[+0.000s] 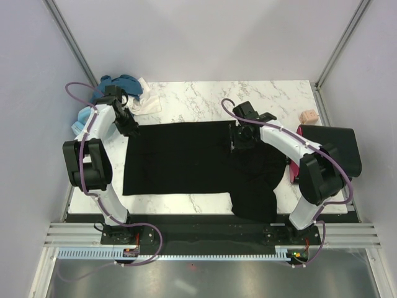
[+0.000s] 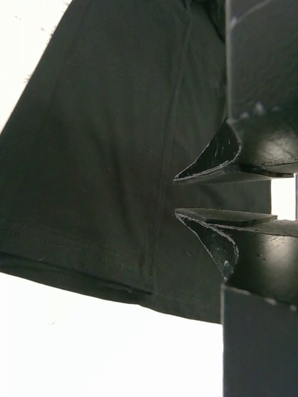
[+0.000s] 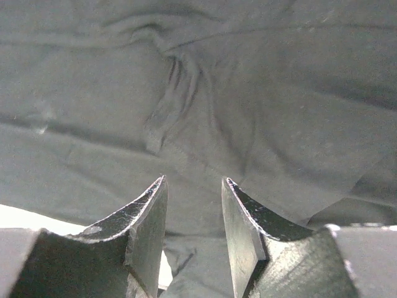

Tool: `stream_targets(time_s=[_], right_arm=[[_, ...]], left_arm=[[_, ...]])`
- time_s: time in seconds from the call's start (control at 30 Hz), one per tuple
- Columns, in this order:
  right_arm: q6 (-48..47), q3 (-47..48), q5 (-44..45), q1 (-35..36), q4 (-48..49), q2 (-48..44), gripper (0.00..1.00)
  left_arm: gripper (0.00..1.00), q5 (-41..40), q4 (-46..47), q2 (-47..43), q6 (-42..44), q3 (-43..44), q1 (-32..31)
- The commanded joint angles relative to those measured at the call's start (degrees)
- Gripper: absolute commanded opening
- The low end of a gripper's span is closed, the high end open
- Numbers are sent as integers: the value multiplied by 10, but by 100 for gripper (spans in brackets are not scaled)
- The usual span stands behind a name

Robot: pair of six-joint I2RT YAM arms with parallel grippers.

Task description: Fold and stack the t-shirts

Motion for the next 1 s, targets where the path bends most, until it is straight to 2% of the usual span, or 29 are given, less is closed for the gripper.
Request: stream_targets(time_s=[0.0,0.1,0.23,0.37,0.4,0.53,0.67,0.77,0.87,0.97], right_arm=[[2,-19,42,-2,38,-28,47],[10,-45,56,-2,56,-78,48],[18,-25,93,-1,-81,-119,48],[65,-94,105,-2,-101,-237,49],[84,-106,127,-1,-118,-254,52],[123,-159,157,-2,-171,-322,49],[157,-196,162,-2,-206,-371,49],[180,-193,155,-2,-235,-372,49],[214,-191,114,-2,-274,-357,49],[247,-205,72,-2,-295,-370,50]], left_arm=[[29,13,17,-27,5,0,0],[31,16,22,-85,7,-47,0],[36,7,25,-197,-9,-152,-4],[38,-67,16,-291,-23,-262,-4],[38,-76,12,-306,-24,-275,-4],[40,-91,-18,-344,-44,-326,-3],[40,-77,-30,-354,-68,-321,1],[40,-66,-83,-328,-89,-265,5],[40,-59,-122,-308,-133,-221,4],[40,-54,-155,-304,-176,-226,4]])
